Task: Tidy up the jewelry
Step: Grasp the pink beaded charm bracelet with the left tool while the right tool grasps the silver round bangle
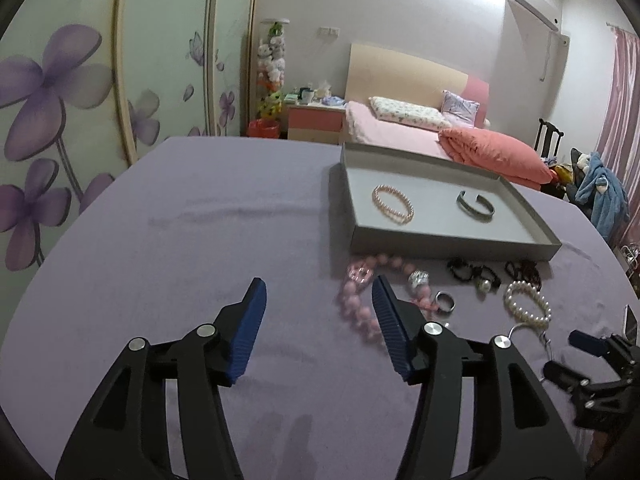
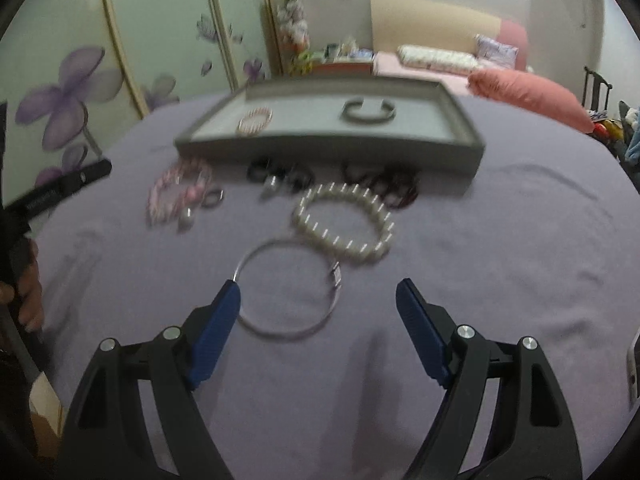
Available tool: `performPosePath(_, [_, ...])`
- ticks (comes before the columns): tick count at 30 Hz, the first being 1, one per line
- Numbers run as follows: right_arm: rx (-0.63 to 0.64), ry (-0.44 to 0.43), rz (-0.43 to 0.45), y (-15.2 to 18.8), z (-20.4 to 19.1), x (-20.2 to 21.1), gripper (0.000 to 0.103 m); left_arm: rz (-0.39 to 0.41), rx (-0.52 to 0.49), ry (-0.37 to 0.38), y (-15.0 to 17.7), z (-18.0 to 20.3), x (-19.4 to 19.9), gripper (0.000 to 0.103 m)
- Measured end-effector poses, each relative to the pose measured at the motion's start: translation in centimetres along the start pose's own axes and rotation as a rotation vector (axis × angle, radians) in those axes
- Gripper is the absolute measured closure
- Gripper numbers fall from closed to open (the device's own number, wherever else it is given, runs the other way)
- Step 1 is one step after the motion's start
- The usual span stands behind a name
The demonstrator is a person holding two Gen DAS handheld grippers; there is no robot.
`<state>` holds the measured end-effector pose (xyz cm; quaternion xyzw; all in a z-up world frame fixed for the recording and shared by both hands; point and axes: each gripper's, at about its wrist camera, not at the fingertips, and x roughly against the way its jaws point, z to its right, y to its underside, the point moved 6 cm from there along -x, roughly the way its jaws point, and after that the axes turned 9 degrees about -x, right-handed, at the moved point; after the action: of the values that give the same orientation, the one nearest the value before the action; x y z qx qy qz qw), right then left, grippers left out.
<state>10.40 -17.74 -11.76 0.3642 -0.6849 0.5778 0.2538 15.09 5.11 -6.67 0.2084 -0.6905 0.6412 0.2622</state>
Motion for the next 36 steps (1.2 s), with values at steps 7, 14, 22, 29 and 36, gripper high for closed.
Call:
performPosePath(7, [0.030,0.058,-0.042,-0.1,-1.2,-1.4,0.019,-0.025,0.003,-0.004,0.8,-0.3,0.0,0.046])
performPosePath(14, [0.060,0.063,-0.041,-0.4,-2.2,-2.1,0.020,-0.047,-0.001,0.006,1.2,-0.1,-0.5,0.046])
performPosePath(22, [0.076,0.049,-0.035,0.0,-1.5,-1.3,0.033,-0.074,-0.010,0.022,1.3,0.8,-1.4,0.046])
performPosePath(29, [0.033,0.098,-0.030,0.3,2.0,-0.1,0.034,-0.114,-0.029,0.033,1.3,1.4,-2.7,0.046])
performPosePath(36, [-0.099,0.193,0.006,-1.3,6.9,-0.3,0.033,-0.165,-0.065,0.016,1.2,2.0,-4.7,0.047])
